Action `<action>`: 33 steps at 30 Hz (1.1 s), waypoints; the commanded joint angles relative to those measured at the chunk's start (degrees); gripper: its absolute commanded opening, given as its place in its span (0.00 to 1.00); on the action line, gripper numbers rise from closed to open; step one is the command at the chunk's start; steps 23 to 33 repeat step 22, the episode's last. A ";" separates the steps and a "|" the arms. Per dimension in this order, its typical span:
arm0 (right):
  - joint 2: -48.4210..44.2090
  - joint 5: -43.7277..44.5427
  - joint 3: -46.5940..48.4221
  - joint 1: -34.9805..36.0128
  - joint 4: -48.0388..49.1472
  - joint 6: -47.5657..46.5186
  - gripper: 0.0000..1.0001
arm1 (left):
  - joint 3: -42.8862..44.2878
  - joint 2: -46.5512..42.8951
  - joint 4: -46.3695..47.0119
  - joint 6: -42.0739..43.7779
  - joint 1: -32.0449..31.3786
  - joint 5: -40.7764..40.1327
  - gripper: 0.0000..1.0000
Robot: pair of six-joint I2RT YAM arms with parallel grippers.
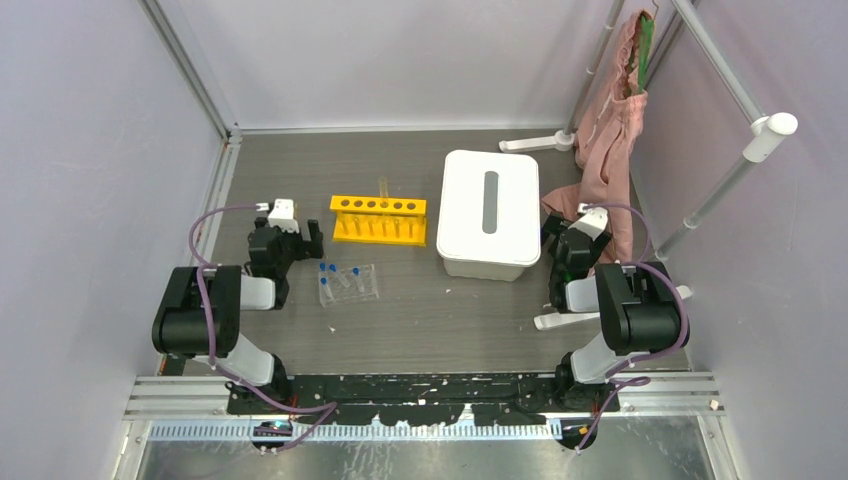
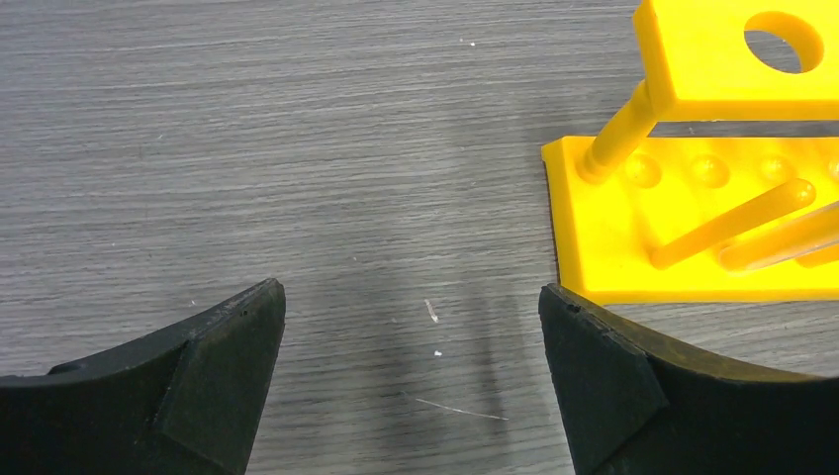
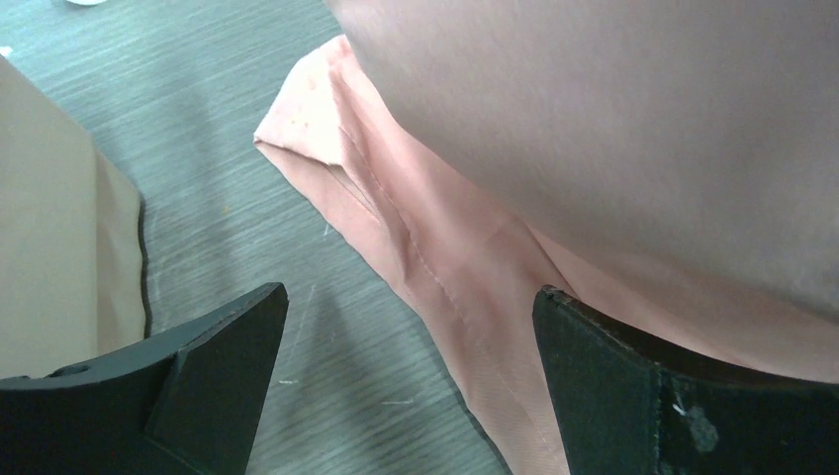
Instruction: Organize the chemistry lab equipment
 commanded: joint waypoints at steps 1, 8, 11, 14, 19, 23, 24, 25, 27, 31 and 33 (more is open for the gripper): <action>-0.50 1.29 2.15 -0.22 0.49 0.51 1.00 | 0.89 -0.36 3.20 -0.18 0.10 -2.15 1.00; -0.30 1.21 1.75 -0.20 1.83 0.19 1.00 | 0.87 -0.37 3.20 -0.27 0.08 -2.07 1.00; -0.23 1.21 1.77 -0.23 1.86 0.15 1.00 | 0.89 -0.35 3.20 -0.20 0.12 -2.12 1.00; -0.30 1.20 1.75 -0.20 1.86 0.20 1.00 | 1.05 -0.19 3.12 -0.17 0.07 -2.15 1.00; -0.29 1.21 1.83 -0.25 1.86 0.14 1.00 | 1.33 -0.11 2.59 -0.10 0.07 -2.07 1.00; -0.30 1.21 1.79 -0.25 1.86 0.14 1.00 | 0.96 -0.40 2.79 -0.19 0.10 -1.96 1.00; -0.30 1.21 1.79 -0.25 1.86 0.14 1.00 | 0.96 -0.40 2.79 -0.19 0.10 -1.96 1.00; -0.30 1.21 1.79 -0.25 1.86 0.14 1.00 | 0.96 -0.40 2.79 -0.19 0.10 -1.96 1.00; -0.30 1.21 1.79 -0.25 1.86 0.14 1.00 | 0.96 -0.40 2.79 -0.19 0.10 -1.96 1.00; -0.30 1.21 1.79 -0.25 1.86 0.14 1.00 | 0.96 -0.40 2.79 -0.19 0.10 -1.96 1.00; -0.30 1.21 1.79 -0.25 1.86 0.14 1.00 | 0.96 -0.40 2.79 -0.19 0.10 -1.96 1.00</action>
